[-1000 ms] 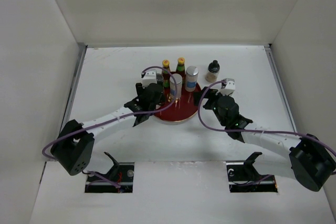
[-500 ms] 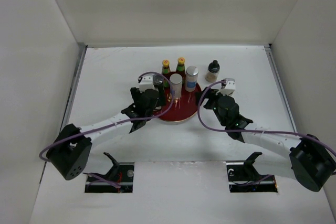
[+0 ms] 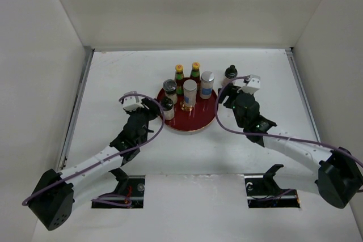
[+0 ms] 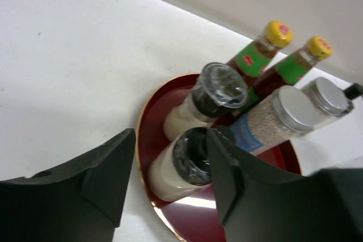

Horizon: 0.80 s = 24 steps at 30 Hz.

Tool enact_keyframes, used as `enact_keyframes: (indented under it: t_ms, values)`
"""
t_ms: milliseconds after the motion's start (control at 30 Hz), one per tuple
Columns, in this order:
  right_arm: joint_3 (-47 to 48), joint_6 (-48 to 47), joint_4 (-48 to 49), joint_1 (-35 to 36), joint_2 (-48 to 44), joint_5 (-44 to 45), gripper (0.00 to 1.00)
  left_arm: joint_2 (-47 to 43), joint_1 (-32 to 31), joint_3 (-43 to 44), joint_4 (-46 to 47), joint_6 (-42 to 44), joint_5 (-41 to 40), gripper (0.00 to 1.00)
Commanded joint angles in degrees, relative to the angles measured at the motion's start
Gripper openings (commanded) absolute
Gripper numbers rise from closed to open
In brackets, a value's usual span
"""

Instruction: Organize the condiment bottles

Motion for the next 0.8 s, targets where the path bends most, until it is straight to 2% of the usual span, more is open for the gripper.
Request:
enact_keyframes:
  t_ms: [0,100,167,367,600,767]
  values:
    - [4.63,-3.35,-6.18,-1.7,0.31,9.21,0.81,-1.05,1.65,-2.89,6.04,-3.06,-0.18,0.47]
    - [5.95,-5.64,-10.75,-3.98,0.05,15.11,0.9,-1.14,2.35,-5.52,8.5,-5.17,0.35,0.44]
    - [6.48,-5.91,-13.65,-6.61,0.57,15.74,0.93,-0.27,2.44,-7.11,10.52,-6.49,0.53,0.45]
    - [8.06,-3.98,-15.69,-12.95,6.72,8.63,1.0,1.14,3.58,-9.66,13.16,-9.13,0.88,0.54]
    - [11.67,-5.56,-11.3,-15.85,15.6,4.49,1.0,1.93,4.11,-9.84,13.25,-9.57,1.58,0.58]
    - [12.81,-5.29,-10.94,-17.17,19.03,3.52,0.92,3.16,4.46,-9.49,13.25,-10.01,2.72,0.58]
